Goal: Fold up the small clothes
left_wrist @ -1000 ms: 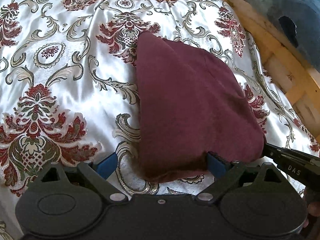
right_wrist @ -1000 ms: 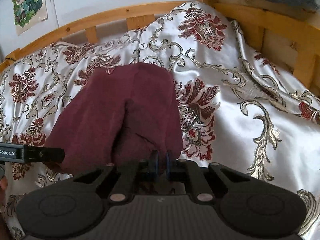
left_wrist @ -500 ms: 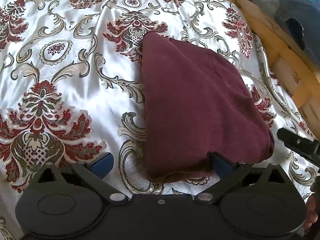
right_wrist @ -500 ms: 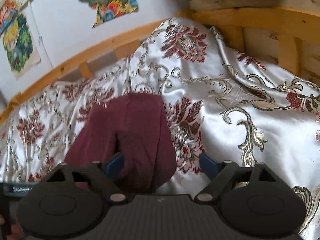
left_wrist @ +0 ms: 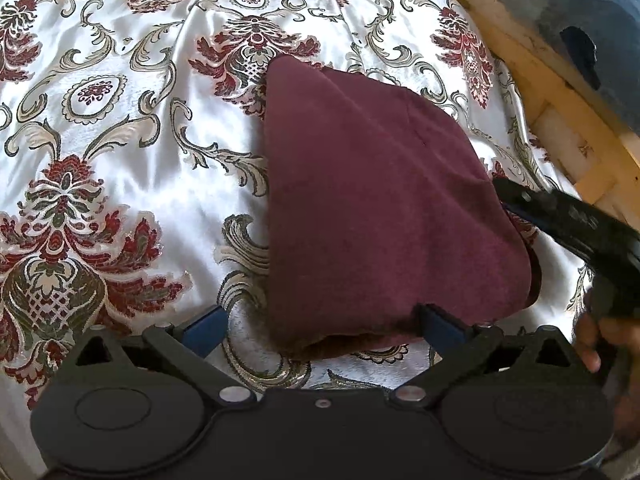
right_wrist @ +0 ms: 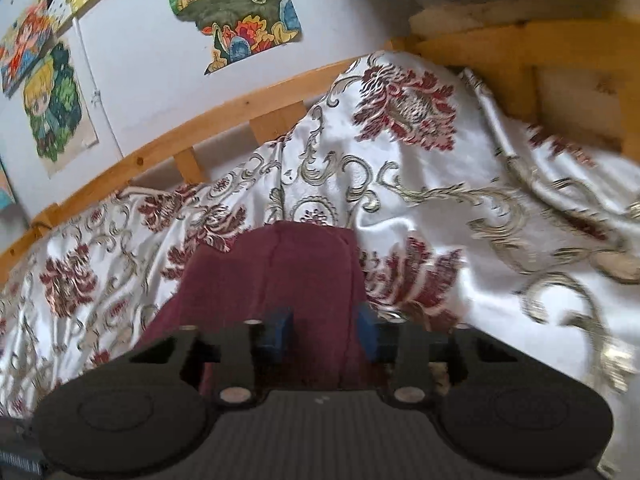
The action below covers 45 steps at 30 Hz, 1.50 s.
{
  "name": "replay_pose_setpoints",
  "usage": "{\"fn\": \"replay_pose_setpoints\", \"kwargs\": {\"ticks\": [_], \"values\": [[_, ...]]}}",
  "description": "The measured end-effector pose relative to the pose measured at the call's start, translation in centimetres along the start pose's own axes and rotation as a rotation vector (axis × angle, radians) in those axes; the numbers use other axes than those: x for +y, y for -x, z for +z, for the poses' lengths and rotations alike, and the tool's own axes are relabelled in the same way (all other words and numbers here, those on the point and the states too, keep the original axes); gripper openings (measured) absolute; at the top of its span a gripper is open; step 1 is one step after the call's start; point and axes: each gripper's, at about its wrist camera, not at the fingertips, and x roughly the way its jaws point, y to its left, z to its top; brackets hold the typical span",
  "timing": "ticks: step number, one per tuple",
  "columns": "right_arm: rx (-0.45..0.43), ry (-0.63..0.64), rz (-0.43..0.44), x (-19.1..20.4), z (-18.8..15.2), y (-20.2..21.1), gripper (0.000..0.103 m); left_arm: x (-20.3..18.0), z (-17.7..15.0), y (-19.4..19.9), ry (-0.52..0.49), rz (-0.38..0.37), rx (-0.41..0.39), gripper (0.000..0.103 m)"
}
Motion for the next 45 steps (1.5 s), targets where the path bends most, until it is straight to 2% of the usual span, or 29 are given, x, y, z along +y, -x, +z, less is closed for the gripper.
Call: {"fn": "replay_pose_setpoints", "kwargs": {"ticks": [2,4,6,11,14,17,20,23,25,27,29,31,34,38,40,45], "values": [[0.002,0.046,0.009,0.2,0.3,-1.3,0.029,0.1,0.1,0.0,0.003,-0.005,0.002,0.102],[0.02,0.105,-0.018,0.5,0.5,-2.6,0.009,0.1,0.1,0.0,0.002,-0.005,0.002,0.102],[0.016,0.106,-0.02,0.3,0.6,-2.9,0.005,0.1,0.0,0.1,-0.002,-0.009,-0.003,0.102],[-0.067,0.182,-0.077,0.6,1.3,-1.6,0.004,-0.3,-0.2,1.0,-0.023,-0.052,-0.058,0.102],[-0.043,0.172,-0.091,0.1,1.2,-2.5,0.004,-0.6,-0.2,1.0,-0.029,-0.072,-0.07,0.102],[-0.008,0.174,-0.091,-0.3,0.8,-3.6,0.004,-0.9,-0.3,0.6,-0.033,-0.06,-0.055,0.102],[0.001,0.101,-0.06,-0.9,1.1,-3.2,0.005,-0.8,-0.4,0.7,-0.038,-0.059,-0.059,0.102],[-0.012,0.049,-0.03,-1.5,1.3,-2.5,0.017,-0.8,-0.3,1.2,-0.038,-0.063,-0.084,0.102],[-0.01,0.01,-0.012,-2.0,1.5,-2.5,0.045,-0.7,-0.2,1.4,-0.029,-0.072,-0.1,0.102],[-0.014,-0.036,0.022,-2.5,1.5,-2.6,0.059,-0.6,-0.2,1.7,-0.013,-0.085,-0.118,0.102],[-0.013,-0.068,0.061,-2.7,1.5,-2.7,0.066,-0.4,0.0,1.9,0.008,-0.091,-0.144,0.102],[-0.016,-0.087,0.099,-2.7,1.5,-2.9,0.078,0.0,0.3,2.1,0.044,-0.096,-0.166,0.102],[-0.001,-0.094,0.135,-2.4,1.4,-3.6,0.085,0.6,0.9,1.8,0.099,-0.08,-0.17,0.102],[0.048,-0.034,0.118,-1.6,0.9,-4.7,0.085,1.0,1.3,0.4,0.124,0.014,-0.122,0.102],[0.062,-0.024,0.116,-1.5,0.6,-5.0,0.084,1.3,1.1,0.0,0.121,0.016,-0.102,0.102],[0.097,-0.137,0.172,-2.6,0.0,-5.3,0.085,1.4,0.8,-0.3,0.114,0.016,-0.091,0.102]]}}
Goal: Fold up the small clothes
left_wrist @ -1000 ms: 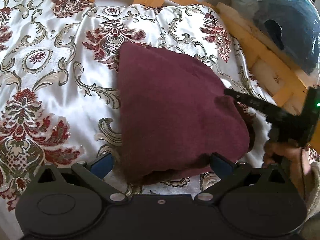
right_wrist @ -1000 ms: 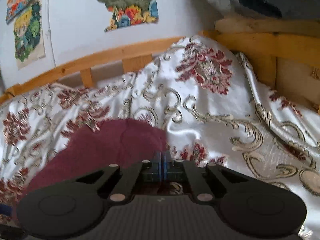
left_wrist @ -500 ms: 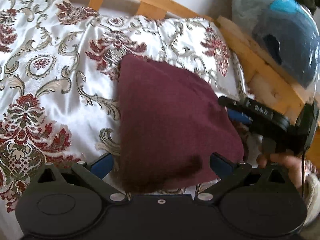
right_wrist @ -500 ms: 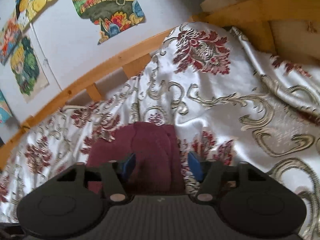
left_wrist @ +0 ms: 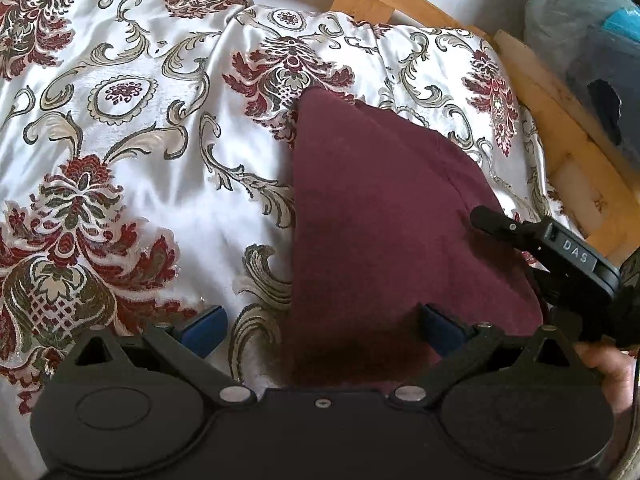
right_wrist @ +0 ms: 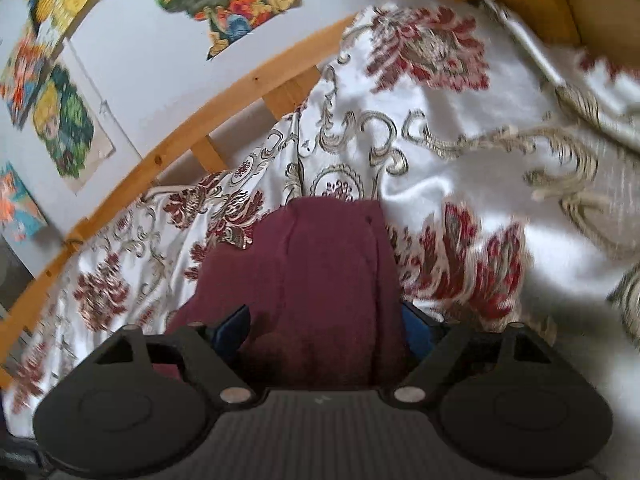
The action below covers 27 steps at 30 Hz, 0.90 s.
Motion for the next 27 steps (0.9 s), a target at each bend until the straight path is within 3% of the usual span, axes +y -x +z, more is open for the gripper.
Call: {"fn": "replay_pose_setpoints", "kwargs": {"ticks": [9,16,27], "values": [[0.027,-0.007,-0.005,0.3,-0.5,-0.3,0.092,0.3,-0.1,-0.4,0.011,0.002,0.022,0.102],[0.061,0.085,-0.087,1.4,-0.9,-0.8,0.082,0.2,-0.2,-0.4,0.003,0.004,0.024,0.102],[0.064,0.07,-0.076,1.1,-0.9,-0.6,0.081,0.3,-0.2,-0.4,0.003,0.001,0.025,0.102]]}}
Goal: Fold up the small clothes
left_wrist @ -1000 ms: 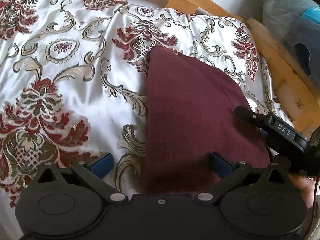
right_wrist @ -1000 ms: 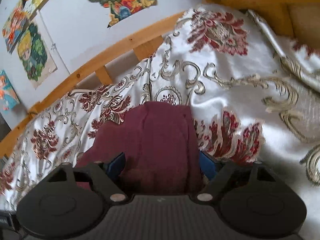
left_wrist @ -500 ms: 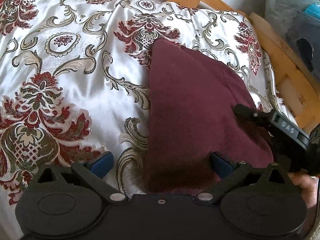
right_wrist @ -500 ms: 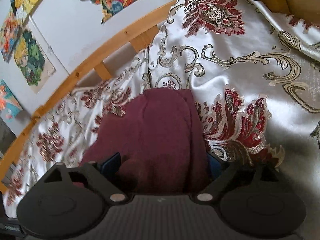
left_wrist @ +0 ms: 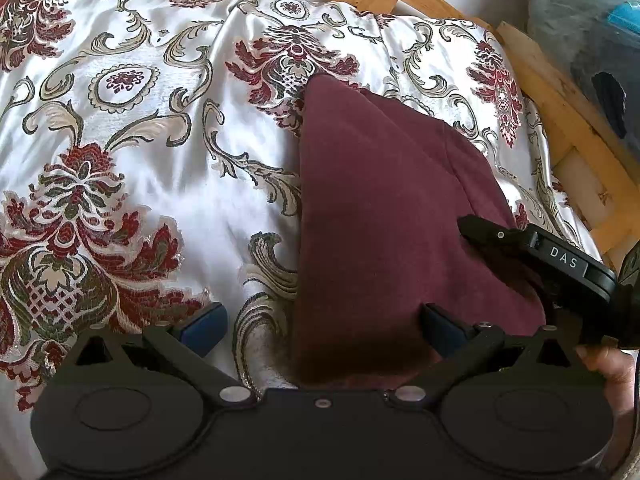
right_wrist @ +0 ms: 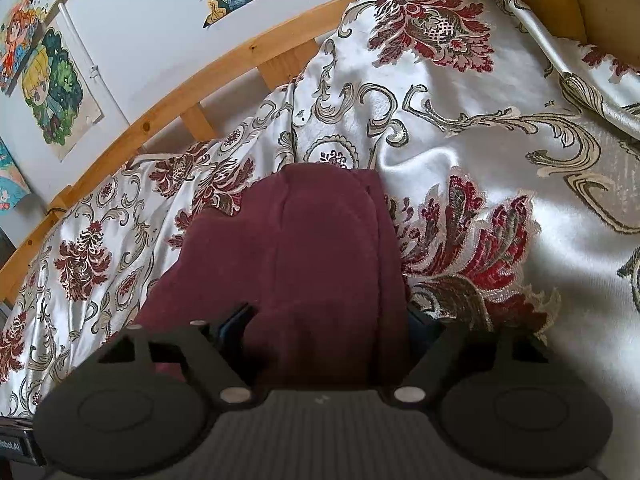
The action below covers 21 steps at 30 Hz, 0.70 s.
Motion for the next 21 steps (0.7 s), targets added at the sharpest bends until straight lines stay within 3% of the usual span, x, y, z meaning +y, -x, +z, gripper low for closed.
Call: {"fn": "replay_pose_setpoints", "kwargs": {"ticks": [21], "values": [[-0.002,-0.011,0.007,0.13,-0.19,-0.04,0.085,-0.04,-0.26,0.09,0.001,0.003,-0.012,0.102]]}}
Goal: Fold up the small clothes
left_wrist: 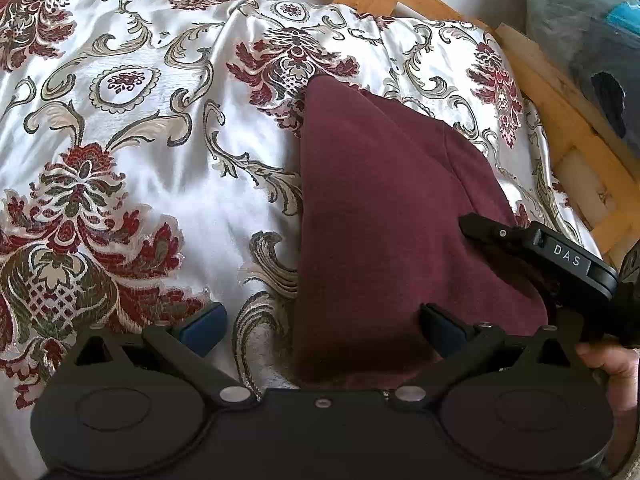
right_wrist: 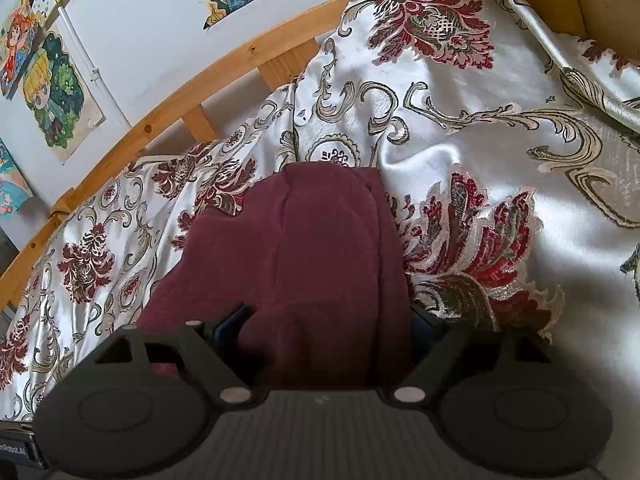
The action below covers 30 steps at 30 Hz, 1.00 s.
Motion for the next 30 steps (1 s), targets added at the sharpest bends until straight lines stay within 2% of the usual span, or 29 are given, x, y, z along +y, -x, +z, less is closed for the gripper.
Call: {"fn": "replay_pose_setpoints", "kwargs": {"ticks": [4,9,12,15,17,19,22,24,28,30], "values": [[-0.009,-0.024,0.013,-0.3,0.0,0.1,0.086,0.2,0.2,0.1,0.013,-0.012,0.007,0.102],[-0.036,-0.093,0.047,-1.0,0.2,0.6,0.086,1.1,1.4,0.3,0.07,-0.07,-0.001,0.102],[-0.067,-0.159,0.083,-1.8,0.3,0.9,0.086,1.1,2.3,0.5,0.056,-0.117,-0.051,0.102],[-0.099,-0.213,0.108,-2.4,0.4,1.1,0.085,0.9,3.4,-0.1,0.033,-0.154,-0.046,0.102],[-0.108,-0.237,0.111,-2.7,0.5,1.1,0.08,0.8,4.0,-0.7,0.023,-0.169,-0.033,0.102],[-0.104,-0.245,0.085,-3.0,0.5,1.0,0.062,0.6,4.6,-1.6,0.014,-0.171,0.004,0.1],[-0.095,-0.26,0.068,-3.5,0.5,0.7,0.051,0.7,5.0,-2.5,0.018,-0.171,0.057,0.097],[-0.095,-0.26,0.073,-3.5,0.3,0.6,0.05,0.8,5.2,-3.0,0.031,-0.174,0.08,0.094],[-0.093,-0.235,0.066,-3.2,0.3,0.6,0.049,0.8,5.5,-3.3,0.035,-0.212,0.109,0.08],[-0.091,-0.224,0.062,-3.0,0.3,0.7,0.049,0.7,5.7,-3.5,0.038,-0.22,0.124,0.078]]}}
